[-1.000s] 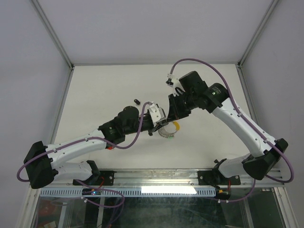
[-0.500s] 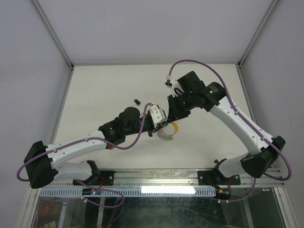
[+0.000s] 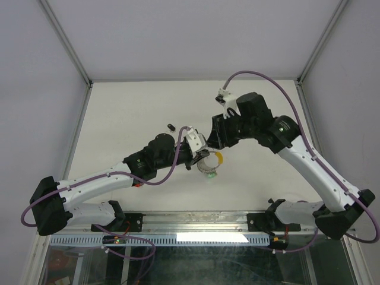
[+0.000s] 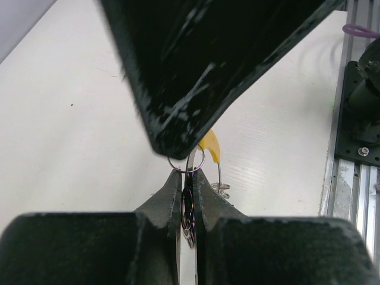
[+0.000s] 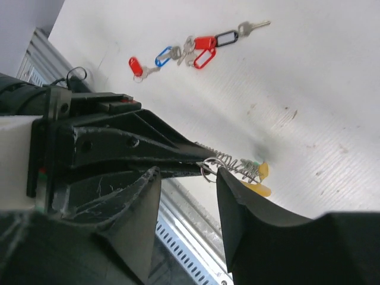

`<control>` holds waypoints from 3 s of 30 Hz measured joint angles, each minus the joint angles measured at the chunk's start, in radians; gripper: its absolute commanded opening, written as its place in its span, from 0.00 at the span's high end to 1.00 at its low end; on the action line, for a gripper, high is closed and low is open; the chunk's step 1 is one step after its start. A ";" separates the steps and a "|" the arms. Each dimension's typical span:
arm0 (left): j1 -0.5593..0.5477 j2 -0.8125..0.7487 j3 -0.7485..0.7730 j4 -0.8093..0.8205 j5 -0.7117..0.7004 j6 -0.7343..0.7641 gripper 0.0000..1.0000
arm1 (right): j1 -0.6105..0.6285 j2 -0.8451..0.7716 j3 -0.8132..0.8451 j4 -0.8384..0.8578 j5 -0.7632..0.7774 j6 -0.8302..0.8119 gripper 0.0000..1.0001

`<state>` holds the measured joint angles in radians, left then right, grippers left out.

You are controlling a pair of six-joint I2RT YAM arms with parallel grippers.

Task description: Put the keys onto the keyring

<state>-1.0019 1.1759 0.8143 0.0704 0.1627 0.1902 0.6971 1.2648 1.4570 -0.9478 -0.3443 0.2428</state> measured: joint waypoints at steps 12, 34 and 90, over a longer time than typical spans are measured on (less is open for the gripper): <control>0.000 -0.001 -0.012 0.068 -0.153 -0.124 1.00 | 0.000 -0.338 -0.369 0.374 0.251 0.064 0.53; 0.000 -0.043 -0.039 0.231 -0.483 -0.180 1.00 | -0.005 -0.397 -0.679 1.062 0.233 0.579 0.54; 0.000 -0.060 -0.060 0.279 -0.500 -0.179 1.00 | 0.111 -0.250 -0.734 1.212 0.460 0.918 0.74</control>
<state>-1.0019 1.1164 0.7547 0.3492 -0.3370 0.0109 0.8078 1.0149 0.7231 0.2642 0.1162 1.1610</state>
